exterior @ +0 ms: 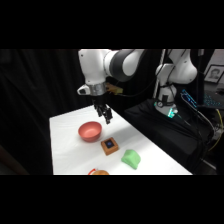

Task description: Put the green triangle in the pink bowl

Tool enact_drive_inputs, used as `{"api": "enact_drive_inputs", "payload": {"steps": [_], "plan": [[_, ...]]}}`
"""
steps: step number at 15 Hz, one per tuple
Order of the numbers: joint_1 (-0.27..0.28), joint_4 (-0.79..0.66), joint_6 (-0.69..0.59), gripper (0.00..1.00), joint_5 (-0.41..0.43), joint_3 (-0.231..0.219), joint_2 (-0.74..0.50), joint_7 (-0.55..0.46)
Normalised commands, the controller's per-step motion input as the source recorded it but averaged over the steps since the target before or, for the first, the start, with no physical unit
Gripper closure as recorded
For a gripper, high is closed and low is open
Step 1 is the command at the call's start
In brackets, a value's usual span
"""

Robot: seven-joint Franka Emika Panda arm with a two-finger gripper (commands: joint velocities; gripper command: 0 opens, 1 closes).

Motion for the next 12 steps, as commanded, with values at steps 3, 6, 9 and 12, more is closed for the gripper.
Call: {"api": "enact_drive_inputs", "payload": {"steps": [3,6,9,12], "plan": [[-0.005,-0.07,0.06,0.0,0.002,0.044,-0.06,0.01],[0.037,-0.14,0.14,0.0,-0.031,0.059,-0.1,0.06],[0.059,-0.17,0.18,0.0,-0.039,0.067,-0.12,0.08],[0.066,-0.19,0.24,0.0,-0.03,0.074,-0.13,0.06]]}}
